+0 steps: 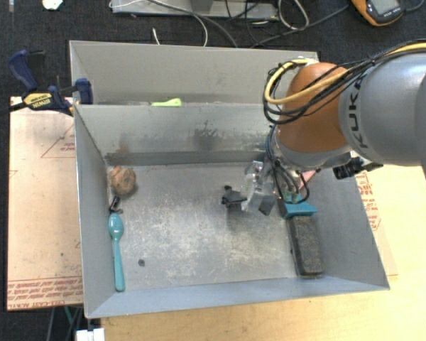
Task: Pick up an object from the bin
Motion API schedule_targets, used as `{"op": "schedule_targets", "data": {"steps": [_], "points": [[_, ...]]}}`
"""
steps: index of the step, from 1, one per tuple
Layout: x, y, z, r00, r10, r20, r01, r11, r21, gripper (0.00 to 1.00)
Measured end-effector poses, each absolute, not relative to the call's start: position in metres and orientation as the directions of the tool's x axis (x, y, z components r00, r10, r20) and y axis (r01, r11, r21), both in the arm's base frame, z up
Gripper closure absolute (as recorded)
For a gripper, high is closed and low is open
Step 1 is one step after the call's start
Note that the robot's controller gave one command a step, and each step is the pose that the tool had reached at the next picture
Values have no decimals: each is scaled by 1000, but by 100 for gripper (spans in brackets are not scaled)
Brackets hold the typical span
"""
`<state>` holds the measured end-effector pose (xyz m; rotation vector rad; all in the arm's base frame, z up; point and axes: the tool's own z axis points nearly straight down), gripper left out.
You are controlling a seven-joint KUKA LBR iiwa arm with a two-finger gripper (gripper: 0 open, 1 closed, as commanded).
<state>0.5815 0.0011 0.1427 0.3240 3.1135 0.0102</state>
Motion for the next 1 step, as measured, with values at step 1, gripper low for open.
{"op": "schedule_targets", "data": {"steps": [1], "points": [[614,-6,235,-989,146,-12,146,989,6,100]]}}
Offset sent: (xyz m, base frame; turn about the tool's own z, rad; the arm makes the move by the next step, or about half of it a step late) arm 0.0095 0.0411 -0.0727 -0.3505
